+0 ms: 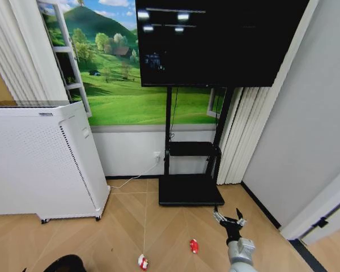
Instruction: Pick up the trash bin and place the garbage on the floor into it.
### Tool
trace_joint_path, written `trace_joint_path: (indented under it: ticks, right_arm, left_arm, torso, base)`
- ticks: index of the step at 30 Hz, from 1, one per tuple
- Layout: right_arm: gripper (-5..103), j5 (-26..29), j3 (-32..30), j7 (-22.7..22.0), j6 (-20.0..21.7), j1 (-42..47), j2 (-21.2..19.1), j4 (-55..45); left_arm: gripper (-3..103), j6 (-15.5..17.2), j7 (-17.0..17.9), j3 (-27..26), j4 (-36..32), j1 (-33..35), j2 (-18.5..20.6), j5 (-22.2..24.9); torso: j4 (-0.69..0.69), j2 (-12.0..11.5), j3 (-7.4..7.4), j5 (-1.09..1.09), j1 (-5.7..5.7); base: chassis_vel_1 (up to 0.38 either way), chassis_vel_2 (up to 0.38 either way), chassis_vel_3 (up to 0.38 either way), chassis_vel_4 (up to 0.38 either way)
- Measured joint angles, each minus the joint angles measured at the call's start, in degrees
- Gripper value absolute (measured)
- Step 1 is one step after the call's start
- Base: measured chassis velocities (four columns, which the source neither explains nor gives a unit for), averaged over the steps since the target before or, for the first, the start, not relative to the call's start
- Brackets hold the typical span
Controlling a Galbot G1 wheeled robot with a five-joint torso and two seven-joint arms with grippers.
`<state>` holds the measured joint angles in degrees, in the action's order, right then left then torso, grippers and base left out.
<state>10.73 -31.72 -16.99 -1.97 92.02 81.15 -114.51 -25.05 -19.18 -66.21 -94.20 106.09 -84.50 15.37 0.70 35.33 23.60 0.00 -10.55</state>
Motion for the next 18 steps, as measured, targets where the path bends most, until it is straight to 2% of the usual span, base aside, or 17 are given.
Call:
trace_joint_path:
  ticks: [18]
  right_arm:
    - [100,-0.5,0.6,-0.1,0.2,0.1,0.9,-0.1]
  left_arm:
    - [100,-0.1,0.9,1.2,1.0,-0.6,0.0,-0.2]
  torso:
    - [0.0,-4.7,-2.89,0.0,1.78]
  base:
    - [0.0,0.0,0.0,0.0]
